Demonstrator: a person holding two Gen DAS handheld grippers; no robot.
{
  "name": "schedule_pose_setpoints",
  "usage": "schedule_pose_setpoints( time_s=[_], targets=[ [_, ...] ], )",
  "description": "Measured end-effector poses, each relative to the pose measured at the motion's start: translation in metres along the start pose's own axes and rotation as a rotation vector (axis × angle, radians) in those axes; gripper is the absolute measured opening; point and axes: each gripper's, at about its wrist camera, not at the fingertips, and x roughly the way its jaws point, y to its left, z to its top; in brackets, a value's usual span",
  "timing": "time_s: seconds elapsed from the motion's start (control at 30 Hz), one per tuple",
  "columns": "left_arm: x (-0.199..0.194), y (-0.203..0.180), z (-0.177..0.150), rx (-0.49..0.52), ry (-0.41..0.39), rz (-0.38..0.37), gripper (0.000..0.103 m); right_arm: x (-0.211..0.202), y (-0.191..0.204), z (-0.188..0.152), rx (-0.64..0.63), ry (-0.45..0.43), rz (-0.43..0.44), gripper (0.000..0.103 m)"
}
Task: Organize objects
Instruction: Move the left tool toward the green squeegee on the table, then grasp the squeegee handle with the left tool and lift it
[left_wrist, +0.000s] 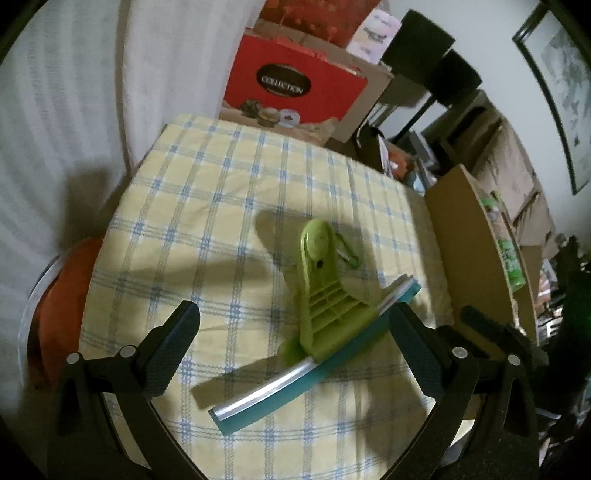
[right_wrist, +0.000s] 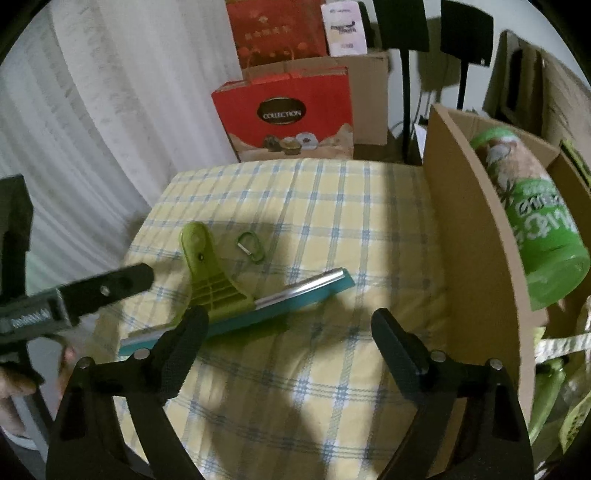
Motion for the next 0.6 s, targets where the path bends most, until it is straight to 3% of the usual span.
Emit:
schedule_pose_setpoints(
  time_s=[0.23,0.4,0.6],
  targets=[
    [-0.001,0.012,-0.022,0.009,0.025,-0.019,0.101,0.017,-0.019,0.002,0.095,0.052,0.032,0.079],
    [-0.005,0.01,-0.031,0.092,0.025,-0.008,0.101,0.031,-0.033,0.001,0.18,0.093,0.086,0.075],
    [0.0,0.015,-0.012,-0.002,0.018,-0.049,0.101,0.035,-0.03,-0.004,0.201,0.099,0.119,0.075]
  ],
)
